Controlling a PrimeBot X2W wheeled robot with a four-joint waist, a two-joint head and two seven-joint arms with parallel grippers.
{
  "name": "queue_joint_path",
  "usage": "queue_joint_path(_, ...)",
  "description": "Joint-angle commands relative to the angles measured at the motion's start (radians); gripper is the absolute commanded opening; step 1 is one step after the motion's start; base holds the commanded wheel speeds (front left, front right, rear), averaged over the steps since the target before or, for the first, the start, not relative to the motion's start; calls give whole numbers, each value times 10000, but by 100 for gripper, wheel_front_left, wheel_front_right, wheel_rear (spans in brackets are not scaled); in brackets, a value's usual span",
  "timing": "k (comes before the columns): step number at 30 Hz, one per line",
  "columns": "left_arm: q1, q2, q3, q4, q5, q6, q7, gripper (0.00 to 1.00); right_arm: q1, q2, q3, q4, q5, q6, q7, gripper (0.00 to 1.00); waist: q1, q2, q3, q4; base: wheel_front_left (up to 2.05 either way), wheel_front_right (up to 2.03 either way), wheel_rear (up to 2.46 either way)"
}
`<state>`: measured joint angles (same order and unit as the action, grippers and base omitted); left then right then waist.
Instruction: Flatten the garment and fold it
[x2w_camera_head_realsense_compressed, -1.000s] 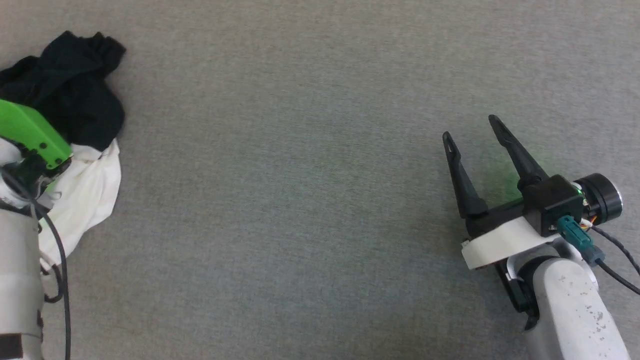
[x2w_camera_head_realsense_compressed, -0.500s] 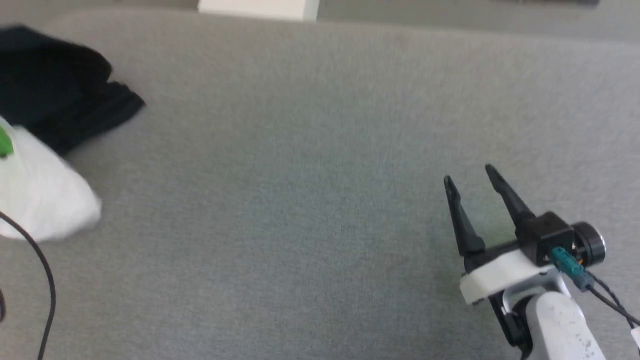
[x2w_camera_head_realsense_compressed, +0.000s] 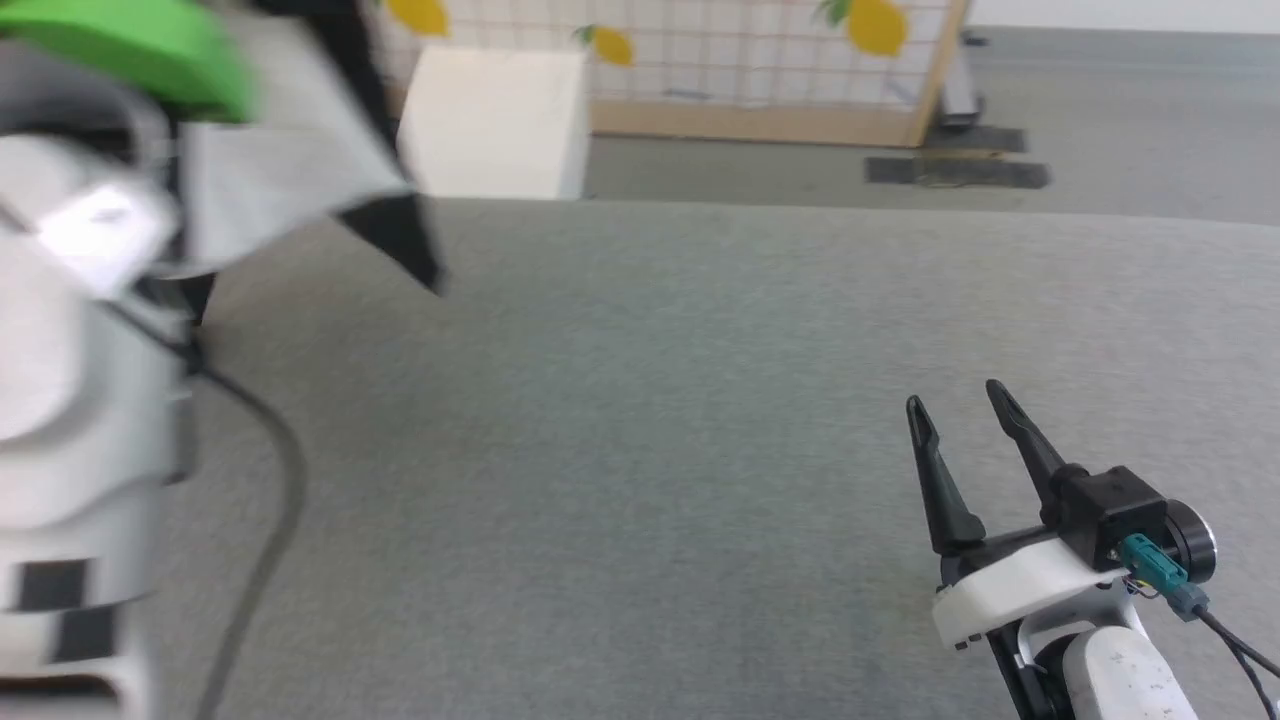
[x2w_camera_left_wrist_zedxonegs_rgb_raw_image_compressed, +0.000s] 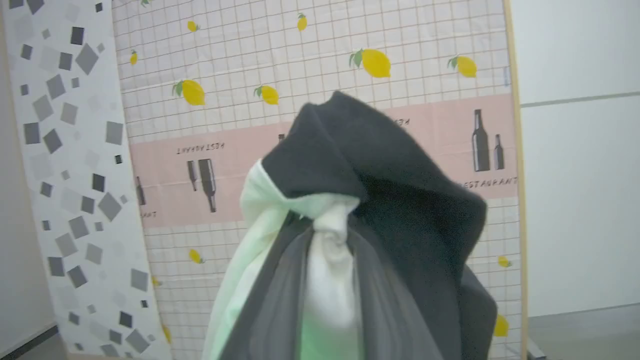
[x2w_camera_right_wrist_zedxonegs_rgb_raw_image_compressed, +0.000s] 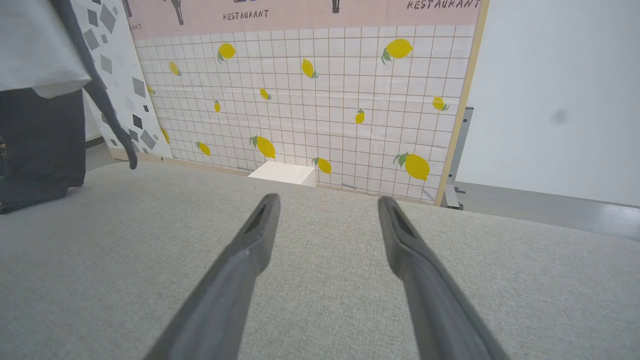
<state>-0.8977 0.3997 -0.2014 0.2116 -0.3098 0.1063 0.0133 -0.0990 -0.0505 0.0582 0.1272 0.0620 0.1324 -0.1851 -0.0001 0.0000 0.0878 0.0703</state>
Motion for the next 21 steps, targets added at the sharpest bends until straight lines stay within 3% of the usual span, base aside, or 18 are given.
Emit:
queue_joint_path(1, -286, -424, -193, -53, -193, -96, -206, 0, 136, 2, 8, -36, 37, -17, -25, 100, 1, 0, -388, -899, 0, 0, 0)
queue_joint_path(11, 1, -2811, -1510, 613, -1083, -507, -624, 0, 261, 2, 168, -163, -25, -17, 175, 100, 1, 0, -461, -2225, 0, 0, 0)
queue_joint_path(16, 1403, -3292, -2479, 1893, -1613, -698, -145, 0, 338, 2, 232, -189, -18, -17, 248, 100, 1, 0, -457, -2642, 0, 0, 0)
queue_joint_path(21, 3067, -3435, -3643, 3640, -2140, -906, 1242, 0, 370, 2, 295, -210, -12, -17, 300, 100, 1, 0, -435, -2913, 0, 0, 0)
